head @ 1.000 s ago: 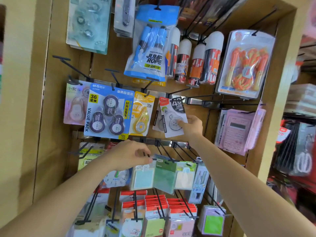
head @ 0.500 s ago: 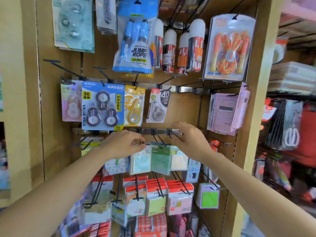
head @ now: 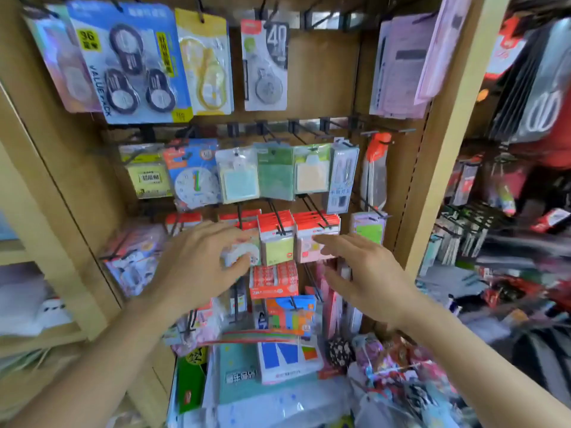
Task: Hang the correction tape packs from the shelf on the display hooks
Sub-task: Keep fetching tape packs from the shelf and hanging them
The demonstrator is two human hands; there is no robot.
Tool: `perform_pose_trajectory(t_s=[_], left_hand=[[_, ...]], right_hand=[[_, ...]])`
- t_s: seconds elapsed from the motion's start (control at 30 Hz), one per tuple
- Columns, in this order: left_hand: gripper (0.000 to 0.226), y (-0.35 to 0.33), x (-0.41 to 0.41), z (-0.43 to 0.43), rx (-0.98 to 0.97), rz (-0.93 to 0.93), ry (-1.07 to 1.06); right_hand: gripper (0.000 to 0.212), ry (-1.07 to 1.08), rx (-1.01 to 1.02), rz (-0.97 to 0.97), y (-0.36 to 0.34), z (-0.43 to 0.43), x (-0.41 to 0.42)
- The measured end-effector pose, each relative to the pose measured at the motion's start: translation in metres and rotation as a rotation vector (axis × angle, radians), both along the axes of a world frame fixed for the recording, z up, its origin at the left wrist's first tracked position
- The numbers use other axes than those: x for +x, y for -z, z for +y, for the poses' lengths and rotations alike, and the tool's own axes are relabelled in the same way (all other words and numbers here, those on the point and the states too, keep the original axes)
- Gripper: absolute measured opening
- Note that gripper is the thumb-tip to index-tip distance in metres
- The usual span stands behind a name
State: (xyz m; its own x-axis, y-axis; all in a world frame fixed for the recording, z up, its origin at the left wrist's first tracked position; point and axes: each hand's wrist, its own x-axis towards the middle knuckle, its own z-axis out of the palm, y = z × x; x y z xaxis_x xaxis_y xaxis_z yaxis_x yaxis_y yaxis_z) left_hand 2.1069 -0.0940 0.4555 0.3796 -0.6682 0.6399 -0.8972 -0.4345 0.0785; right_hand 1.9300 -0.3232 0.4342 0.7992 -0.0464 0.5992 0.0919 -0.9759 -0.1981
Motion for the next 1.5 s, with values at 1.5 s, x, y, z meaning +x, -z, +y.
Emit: perform_pose_trajectory(t_s=[1.5], left_hand=[[0.025,0.701,-0.13,0.143,0.422,1.86,-0.872]], right_hand=[[0.03,0.305,0.763,1.434,0.652,0.106,-0.044]])
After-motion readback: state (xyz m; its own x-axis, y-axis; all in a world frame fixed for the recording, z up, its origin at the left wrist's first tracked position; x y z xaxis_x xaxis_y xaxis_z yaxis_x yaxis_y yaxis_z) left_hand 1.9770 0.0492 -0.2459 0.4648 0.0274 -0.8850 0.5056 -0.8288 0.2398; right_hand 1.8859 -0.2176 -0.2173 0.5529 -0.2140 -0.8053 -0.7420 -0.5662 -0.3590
